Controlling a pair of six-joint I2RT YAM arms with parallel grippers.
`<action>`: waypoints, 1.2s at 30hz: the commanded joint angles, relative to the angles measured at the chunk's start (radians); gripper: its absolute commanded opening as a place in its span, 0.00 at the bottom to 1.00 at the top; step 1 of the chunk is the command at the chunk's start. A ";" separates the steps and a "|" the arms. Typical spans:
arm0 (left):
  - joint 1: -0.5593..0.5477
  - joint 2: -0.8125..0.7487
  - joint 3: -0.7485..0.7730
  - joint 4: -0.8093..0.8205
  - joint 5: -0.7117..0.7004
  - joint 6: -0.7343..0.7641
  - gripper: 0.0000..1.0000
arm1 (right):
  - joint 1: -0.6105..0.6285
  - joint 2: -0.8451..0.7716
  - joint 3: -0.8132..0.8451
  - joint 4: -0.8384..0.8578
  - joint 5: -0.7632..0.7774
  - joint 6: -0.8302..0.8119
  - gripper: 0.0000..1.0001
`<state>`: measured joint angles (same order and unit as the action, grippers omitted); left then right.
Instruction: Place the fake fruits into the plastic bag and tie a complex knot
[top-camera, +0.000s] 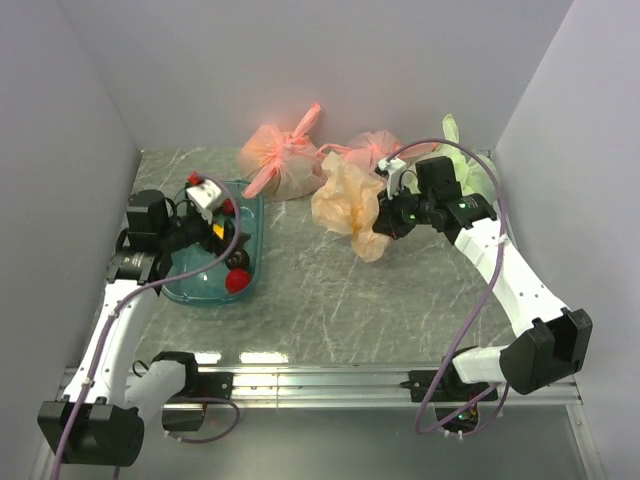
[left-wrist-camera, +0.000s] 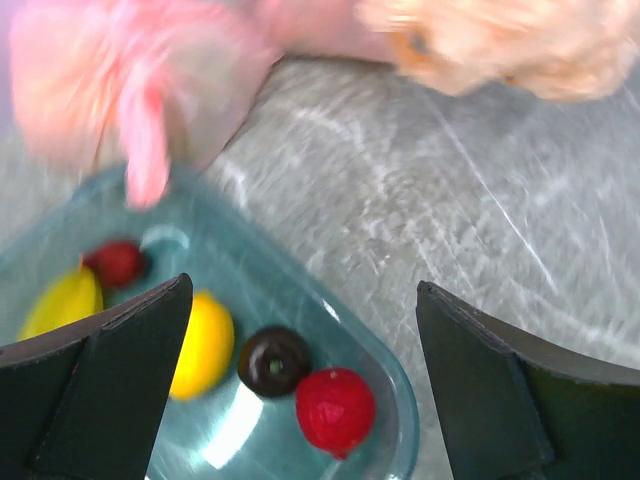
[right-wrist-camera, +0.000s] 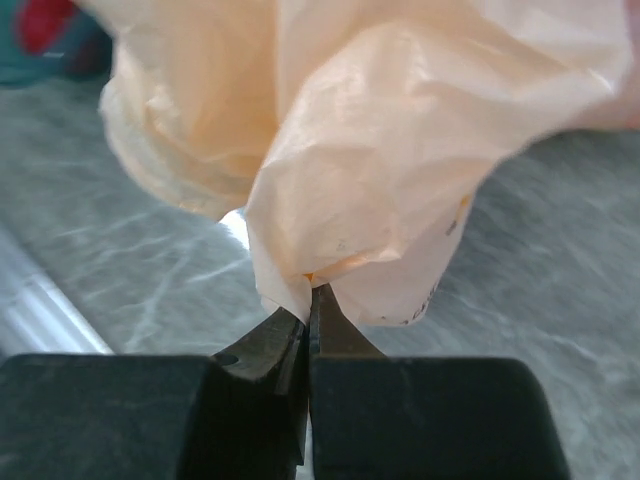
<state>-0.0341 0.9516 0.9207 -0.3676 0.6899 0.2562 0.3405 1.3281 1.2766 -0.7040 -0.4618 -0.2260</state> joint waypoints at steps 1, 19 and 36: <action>-0.087 -0.051 -0.013 0.077 0.128 0.272 0.99 | -0.012 -0.006 0.032 -0.089 -0.273 0.000 0.00; -0.678 -0.001 -0.240 0.606 -0.295 0.565 0.99 | -0.024 0.056 0.033 -0.081 -0.626 0.122 0.00; -0.686 0.029 -0.188 0.460 -0.416 0.431 0.01 | -0.038 0.046 0.076 -0.227 -0.647 -0.030 0.00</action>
<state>-0.7464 1.0527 0.6815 0.2180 0.2565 0.7471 0.3561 1.3918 1.2881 -0.8673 -1.0874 -0.1841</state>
